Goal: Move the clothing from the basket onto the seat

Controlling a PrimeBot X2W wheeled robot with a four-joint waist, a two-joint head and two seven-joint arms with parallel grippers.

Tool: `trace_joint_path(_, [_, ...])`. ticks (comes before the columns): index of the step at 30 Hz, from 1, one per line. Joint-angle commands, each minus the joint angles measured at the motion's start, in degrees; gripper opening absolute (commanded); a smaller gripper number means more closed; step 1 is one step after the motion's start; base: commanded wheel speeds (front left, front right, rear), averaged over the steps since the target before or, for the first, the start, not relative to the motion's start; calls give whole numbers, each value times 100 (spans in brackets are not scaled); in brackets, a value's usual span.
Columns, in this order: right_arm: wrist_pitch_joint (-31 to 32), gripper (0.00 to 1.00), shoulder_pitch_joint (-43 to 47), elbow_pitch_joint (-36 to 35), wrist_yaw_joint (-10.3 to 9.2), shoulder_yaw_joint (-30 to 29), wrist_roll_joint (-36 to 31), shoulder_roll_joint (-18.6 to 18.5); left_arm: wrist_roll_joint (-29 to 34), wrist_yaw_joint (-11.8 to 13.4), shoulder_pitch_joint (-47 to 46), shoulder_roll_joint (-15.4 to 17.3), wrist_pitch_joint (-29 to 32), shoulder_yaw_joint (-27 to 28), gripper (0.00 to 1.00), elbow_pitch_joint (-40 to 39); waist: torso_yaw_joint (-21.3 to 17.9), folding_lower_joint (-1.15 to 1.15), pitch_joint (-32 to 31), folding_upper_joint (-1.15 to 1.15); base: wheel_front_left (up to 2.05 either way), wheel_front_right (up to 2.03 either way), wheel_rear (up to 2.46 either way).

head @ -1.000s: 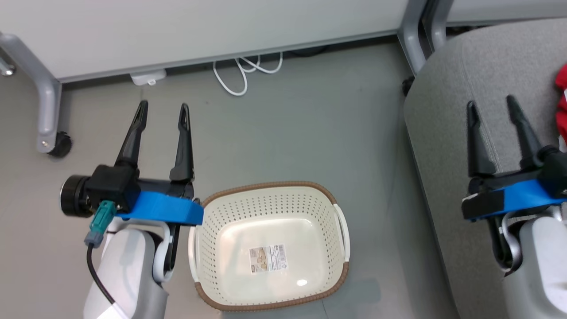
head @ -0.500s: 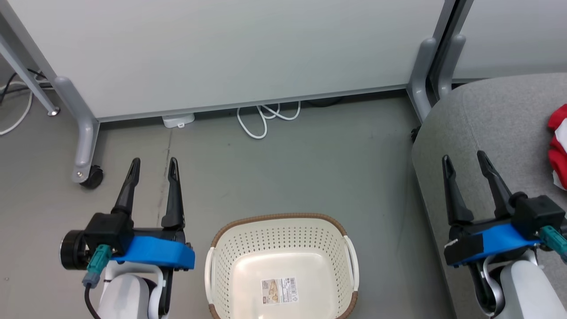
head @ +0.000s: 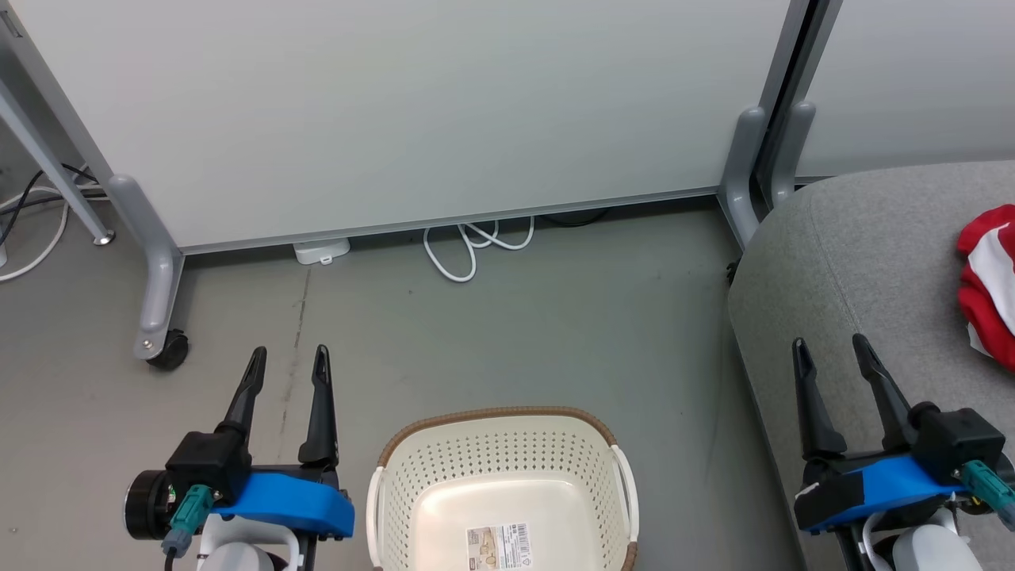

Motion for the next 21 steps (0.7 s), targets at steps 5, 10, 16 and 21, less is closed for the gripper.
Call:
trace_joint_path(5, [-3,100,259,-49,1,-35,17,82,10,-41,149,-5,-17,-6,100,46,15,1,-98,0,0,0,0])
trace_joint_path(10, [-3,100,333,-58,1,-61,21,110,-5,-45,154,-5,-16,-32,100,70,51,1,-128,0,0,0,0])
trace_joint_path(16, [-3,100,351,-53,1,-65,12,142,39,-36,124,-6,-16,-48,100,106,84,1,-151,0,0,0,0])
trace_joint_path(21, [48,0,298,151,0,-86,101,139,-85,-39,226,-2,72,-30,0,270,84,1,-153,0,0,0,0])
